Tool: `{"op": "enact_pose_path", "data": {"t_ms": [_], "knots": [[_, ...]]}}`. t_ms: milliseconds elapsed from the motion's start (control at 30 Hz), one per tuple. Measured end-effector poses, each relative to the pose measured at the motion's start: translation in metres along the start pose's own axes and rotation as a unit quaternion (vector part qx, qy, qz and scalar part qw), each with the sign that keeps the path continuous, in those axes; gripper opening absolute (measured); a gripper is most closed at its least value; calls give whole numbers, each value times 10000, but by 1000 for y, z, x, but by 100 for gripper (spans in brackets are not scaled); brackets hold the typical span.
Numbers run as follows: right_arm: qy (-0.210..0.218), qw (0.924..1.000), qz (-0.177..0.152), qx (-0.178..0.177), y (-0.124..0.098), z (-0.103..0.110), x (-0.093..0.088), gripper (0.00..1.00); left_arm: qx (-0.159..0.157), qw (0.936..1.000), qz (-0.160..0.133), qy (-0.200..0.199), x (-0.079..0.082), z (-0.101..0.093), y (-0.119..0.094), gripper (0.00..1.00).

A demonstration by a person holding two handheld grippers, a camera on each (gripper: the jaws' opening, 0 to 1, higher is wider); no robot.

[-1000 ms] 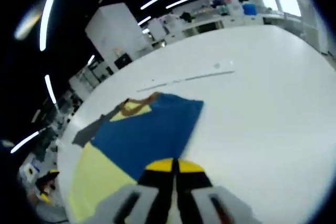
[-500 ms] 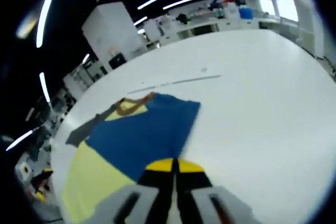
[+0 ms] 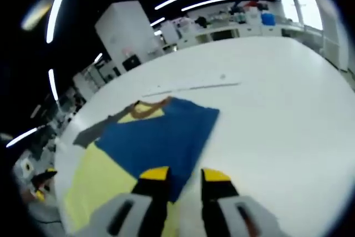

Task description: Fold the garment on the visible template until the final outline fits inside the template.

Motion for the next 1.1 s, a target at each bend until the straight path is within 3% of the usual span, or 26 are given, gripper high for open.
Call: {"op": "enact_pose_path", "data": {"t_ms": [267, 400, 567, 667, 833, 933, 1100], "knots": [[-428, 9991, 3, 14, -16, 4, -7, 56, -62, 9996, -109, -247, 0, 8, -6, 88], [-772, 9969, -139, 53, -25, 6, -6, 81, -3, 9996, -99, -249, 0, 25, -14, 88], [-921, 9954, -197, 144, -43, 16, -12, 100, 60, 9988, -225, -427, 3, 49, -20, 87], [-1208, 9926, -94, 9, -50, 18, -17, 100, 115, 9986, -231, -471, 5, 66, -22, 87], [-1078, 9939, -219, 122, -63, 23, -24, 100, 225, 9974, -420, -538, 17, 92, -27, 87], [-987, 9944, -321, 194, -69, 32, -29, 100, 497, 9979, -245, -339, 18, 118, -28, 86], [-920, 9944, -362, 384, -78, 52, -42, 100, 992, 9922, -325, -675, 19, 154, -29, 86]]}}
Point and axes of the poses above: the point that each gripper's makers call its tool centre point, and the gripper's own axes: y roughly forward along the fingers, z roughly to its left, x roughly out of its top, the point moved 8 cm from there along -y, roughly backward along the fingers, and after that the axes turned 7 degrees about z, right-handed, at the moved point
